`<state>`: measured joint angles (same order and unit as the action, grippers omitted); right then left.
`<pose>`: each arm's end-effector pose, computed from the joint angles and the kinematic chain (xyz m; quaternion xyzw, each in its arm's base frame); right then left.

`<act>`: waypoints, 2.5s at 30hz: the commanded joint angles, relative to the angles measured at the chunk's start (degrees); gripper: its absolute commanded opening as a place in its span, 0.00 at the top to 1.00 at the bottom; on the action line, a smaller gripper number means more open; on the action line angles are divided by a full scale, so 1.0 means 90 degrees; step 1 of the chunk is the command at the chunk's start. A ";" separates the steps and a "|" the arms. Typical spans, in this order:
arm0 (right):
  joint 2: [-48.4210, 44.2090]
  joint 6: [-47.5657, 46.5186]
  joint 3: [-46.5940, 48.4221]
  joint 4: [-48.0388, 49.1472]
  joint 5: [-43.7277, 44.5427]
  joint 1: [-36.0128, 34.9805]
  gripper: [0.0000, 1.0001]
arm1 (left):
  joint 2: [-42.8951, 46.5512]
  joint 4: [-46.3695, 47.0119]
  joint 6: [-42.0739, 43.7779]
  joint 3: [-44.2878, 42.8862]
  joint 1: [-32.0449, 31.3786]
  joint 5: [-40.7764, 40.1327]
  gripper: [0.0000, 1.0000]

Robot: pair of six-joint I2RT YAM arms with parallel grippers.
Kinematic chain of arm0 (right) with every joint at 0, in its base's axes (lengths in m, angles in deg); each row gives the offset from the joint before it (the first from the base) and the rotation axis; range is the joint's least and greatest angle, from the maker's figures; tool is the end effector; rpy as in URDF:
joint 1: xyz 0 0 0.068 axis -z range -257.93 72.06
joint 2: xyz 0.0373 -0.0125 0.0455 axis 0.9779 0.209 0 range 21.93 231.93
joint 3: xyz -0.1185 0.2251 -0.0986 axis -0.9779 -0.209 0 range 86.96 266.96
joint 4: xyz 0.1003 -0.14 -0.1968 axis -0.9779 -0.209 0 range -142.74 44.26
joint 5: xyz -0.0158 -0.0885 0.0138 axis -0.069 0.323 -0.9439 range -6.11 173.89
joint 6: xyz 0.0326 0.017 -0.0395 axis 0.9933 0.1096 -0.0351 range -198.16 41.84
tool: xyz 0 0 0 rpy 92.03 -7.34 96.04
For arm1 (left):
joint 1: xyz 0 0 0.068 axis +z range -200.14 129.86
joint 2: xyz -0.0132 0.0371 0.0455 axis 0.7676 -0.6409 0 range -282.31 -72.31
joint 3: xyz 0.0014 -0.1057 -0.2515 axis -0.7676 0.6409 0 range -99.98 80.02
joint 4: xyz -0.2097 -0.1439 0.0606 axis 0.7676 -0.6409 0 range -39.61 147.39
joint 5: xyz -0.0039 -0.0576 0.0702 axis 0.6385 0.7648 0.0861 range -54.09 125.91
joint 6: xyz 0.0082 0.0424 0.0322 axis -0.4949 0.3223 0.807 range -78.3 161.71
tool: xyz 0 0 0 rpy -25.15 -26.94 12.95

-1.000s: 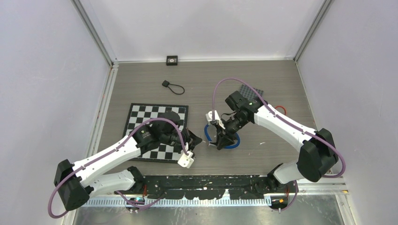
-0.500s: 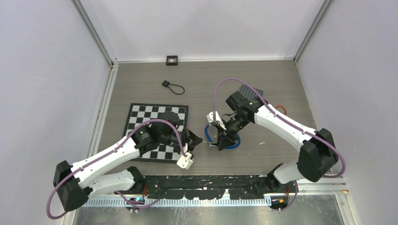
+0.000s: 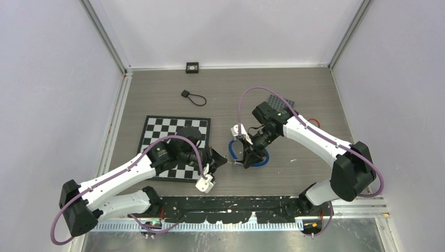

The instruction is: Unlock with the key

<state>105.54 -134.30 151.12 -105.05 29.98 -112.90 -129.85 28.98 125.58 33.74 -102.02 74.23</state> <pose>0.1968 0.1726 0.2577 -0.6644 0.5895 0.4274 0.1687 0.1115 -0.1780 0.2823 0.8446 0.1927 -0.1749 0.4680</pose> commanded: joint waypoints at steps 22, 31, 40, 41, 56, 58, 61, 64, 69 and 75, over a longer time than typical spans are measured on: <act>0.0027 -0.0062 0.0248 -0.0144 -0.0250 0.0105 0.99 | -0.0092 0.0188 -0.0349 -0.0343 -0.0095 0.0243 1.00; 0.0065 -0.0070 0.0301 -0.0206 -0.0309 0.0097 1.00 | -0.0144 0.0386 -0.0324 -0.0285 -0.0105 0.0049 1.00; -0.0011 -0.0070 0.0257 -0.0240 -0.0299 0.0102 0.99 | -0.0178 0.0538 -0.0255 -0.0173 -0.0110 -0.0222 1.00; -0.0015 -0.0071 0.0250 -0.0237 -0.0299 0.0096 1.00 | -0.0158 0.0552 -0.0249 -0.0136 -0.0106 -0.0222 1.00; -0.0069 -0.0040 0.0205 -0.0229 -0.0319 0.0164 0.99 | -0.0087 0.0284 -0.0169 -0.0103 -0.0105 -0.0030 1.00; -0.0081 -0.0032 0.0200 -0.0234 -0.0328 0.0174 1.00 | -0.0086 0.0285 -0.0172 -0.0092 -0.0105 -0.0040 1.00; -0.0077 -0.0032 0.0215 -0.0243 -0.0347 0.0174 1.00 | -0.0100 0.0285 -0.0169 -0.0092 -0.0105 -0.0043 1.00; -0.0072 -0.0032 0.0222 -0.0227 -0.0348 0.0174 1.00 | -0.0123 0.0268 -0.0158 -0.0074 -0.0105 -0.0013 1.00; -0.0064 -0.0012 0.0229 -0.0229 -0.0377 0.0198 1.00 | -0.0101 0.0178 -0.0022 -0.0008 -0.0105 0.0041 1.00; -0.0071 0.0008 0.0233 -0.0227 -0.0382 0.0215 1.00 | -0.0108 0.0146 0.0046 0.0017 -0.0105 0.0043 1.00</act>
<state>106.20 -134.93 151.69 -106.25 28.28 -111.45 -131.29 30.23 124.75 33.59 -102.65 72.83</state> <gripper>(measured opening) 0.319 0.022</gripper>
